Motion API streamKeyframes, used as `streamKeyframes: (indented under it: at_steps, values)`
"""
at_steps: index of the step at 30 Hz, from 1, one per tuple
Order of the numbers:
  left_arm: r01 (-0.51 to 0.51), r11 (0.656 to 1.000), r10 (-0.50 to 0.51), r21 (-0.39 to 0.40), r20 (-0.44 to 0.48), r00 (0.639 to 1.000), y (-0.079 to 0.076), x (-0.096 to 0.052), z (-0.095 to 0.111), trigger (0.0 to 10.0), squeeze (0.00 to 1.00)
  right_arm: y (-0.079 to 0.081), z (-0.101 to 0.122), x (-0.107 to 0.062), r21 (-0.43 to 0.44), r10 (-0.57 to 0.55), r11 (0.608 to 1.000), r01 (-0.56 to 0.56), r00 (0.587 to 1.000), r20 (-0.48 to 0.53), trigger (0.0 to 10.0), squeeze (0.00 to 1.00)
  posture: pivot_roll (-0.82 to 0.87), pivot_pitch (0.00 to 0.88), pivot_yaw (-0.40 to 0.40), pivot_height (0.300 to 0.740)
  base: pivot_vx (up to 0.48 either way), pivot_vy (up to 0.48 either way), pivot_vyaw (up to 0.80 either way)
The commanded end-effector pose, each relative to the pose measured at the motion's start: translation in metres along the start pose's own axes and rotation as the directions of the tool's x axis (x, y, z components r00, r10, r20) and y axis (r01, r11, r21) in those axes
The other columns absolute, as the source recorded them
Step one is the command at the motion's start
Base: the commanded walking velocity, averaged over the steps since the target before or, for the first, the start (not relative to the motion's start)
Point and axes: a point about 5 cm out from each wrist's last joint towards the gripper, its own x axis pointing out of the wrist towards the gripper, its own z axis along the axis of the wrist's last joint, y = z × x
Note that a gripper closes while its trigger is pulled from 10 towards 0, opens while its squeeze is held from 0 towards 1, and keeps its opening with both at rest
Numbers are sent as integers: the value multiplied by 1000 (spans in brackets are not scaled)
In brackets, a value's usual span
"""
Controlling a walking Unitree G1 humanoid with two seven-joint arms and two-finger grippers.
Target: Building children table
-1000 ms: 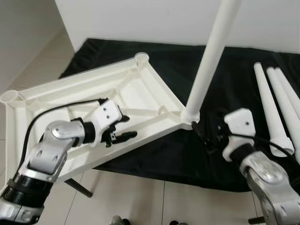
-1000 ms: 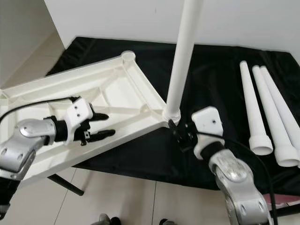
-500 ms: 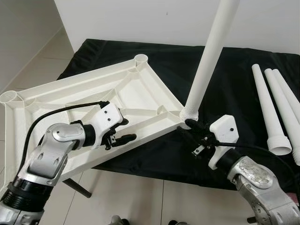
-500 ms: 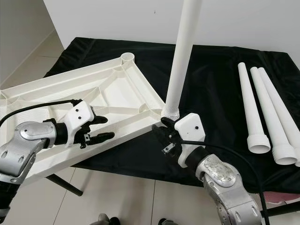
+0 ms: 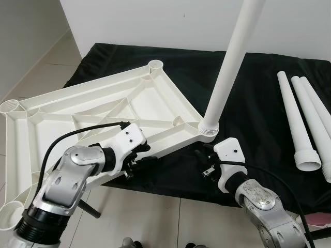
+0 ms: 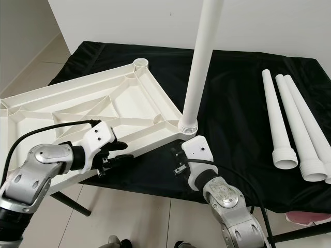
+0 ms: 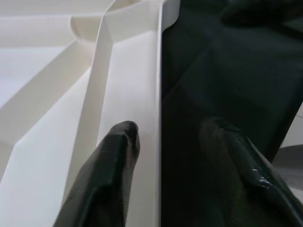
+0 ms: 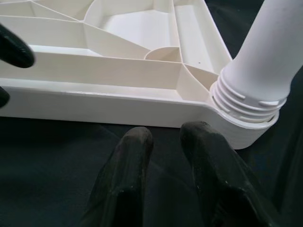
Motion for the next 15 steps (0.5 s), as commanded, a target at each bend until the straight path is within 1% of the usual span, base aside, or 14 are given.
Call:
streamKeyframes:
  at_steps: [1,4,5,6,8,11,15]
  values:
    - [-191,982,191,-1,-24,981,9,1,-3,10000,1000,-1,-5,-1,0,-13,1000,13,1000,-27,10000,0,-6,163,35,740,0,0,0]
    - [-191,982,191,-1,-24,981,9,1,-3,10000,1000,-1,-5,-1,0,-13,1000,13,1000,-27,10000,0,-6,163,35,740,0,0,0]
    - [-202,979,202,-2,-36,979,10,2,-4,10000,780,-2,-5,-1,-1,-23,1000,23,999,-26,10000,0,-8,165,38,740,0,0,0]
    - [-188,982,187,-5,-58,981,10,1,-7,10000,0,-3,-5,-2,-2,-31,1000,31,999,-25,10000,0,-12,166,43,740,0,0,0]
    - [-188,982,187,-5,-58,981,10,1,-7,10000,0,-3,-5,-2,-2,-31,1000,31,999,-25,10000,0,-12,166,43,740,0,0,0]
    - [-144,989,140,-27,-113,984,4,0,-19,10000,0,-3,-5,-3,-3,-44,999,44,999,-22,10000,0,-12,169,44,740,0,0,0]
    - [-145,989,140,-30,-126,982,4,2,-23,10000,0,-2,-5,-3,-1,-47,999,47,999,-19,10000,0,-13,172,42,740,0,0,0]
